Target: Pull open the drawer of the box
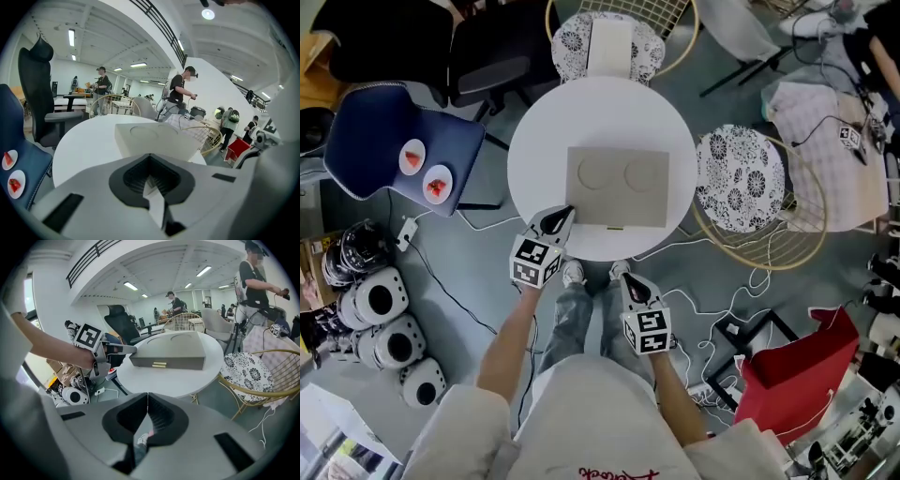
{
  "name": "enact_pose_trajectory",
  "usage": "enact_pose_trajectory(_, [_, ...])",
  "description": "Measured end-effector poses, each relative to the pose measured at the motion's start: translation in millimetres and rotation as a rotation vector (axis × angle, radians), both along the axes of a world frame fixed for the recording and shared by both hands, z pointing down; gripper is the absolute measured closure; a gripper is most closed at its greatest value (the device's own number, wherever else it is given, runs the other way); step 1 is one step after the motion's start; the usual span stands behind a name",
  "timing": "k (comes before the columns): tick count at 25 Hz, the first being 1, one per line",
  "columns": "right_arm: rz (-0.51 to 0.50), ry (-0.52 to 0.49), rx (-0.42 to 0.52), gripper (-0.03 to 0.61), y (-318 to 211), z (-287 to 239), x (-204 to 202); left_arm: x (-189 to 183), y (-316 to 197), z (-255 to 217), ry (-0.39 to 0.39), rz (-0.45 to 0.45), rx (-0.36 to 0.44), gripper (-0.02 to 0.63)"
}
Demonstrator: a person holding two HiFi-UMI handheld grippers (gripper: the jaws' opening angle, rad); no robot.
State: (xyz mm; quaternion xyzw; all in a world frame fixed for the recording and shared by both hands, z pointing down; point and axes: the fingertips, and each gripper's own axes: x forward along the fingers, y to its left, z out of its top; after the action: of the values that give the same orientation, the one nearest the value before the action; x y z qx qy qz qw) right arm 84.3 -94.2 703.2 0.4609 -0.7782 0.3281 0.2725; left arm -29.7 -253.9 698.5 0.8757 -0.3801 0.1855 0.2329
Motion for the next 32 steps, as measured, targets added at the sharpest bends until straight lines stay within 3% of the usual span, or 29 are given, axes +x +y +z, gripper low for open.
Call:
enact_pose_trajectory(4, [0.024,-0.026,-0.014,0.561,-2,3,-1,0,0,0,0.009,0.005,0.004,0.603])
enact_pose_trajectory(7, [0.121,-0.138,-0.052,0.563,-7,4,-2,0,1,0,0.007,0.010,0.008,0.603])
enact_pose_trajectory(10, [0.332,-0.418,-0.124,0.563,-20,0,-3,0,1,-1,0.008,0.009,0.012,0.603])
enact_pose_trajectory(15, [0.833,-1.059,-0.250,0.563,-42,3,9,0,1,1,0.010,0.007,0.007,0.603])
enact_pose_trajectory(17, [0.925,-1.220,-0.275,0.563,-49,9,9,0,1,1,0.011,0.007,0.007,0.603])
enact_pose_trajectory(19, [0.931,-1.255,-0.303,0.563,-52,16,3,-1,1,0,0.013,0.009,0.006,0.603])
enact_pose_trajectory(24, [0.858,-1.210,-0.321,0.560,-60,19,-10,1,1,-1,0.018,0.018,0.009,0.603])
enact_pose_trajectory(25, [0.859,-1.221,-0.316,0.548,-63,19,-10,0,0,0,0.020,0.017,0.009,0.603])
enact_pose_trajectory(27, [0.866,-1.249,-0.303,0.443,-69,20,-10,-1,-1,0,0.022,0.016,0.009,0.603])
enact_pose_trajectory(32, [0.897,-1.250,-0.255,0.431,-81,23,-2,1,1,-1,0.028,0.026,0.008,0.603])
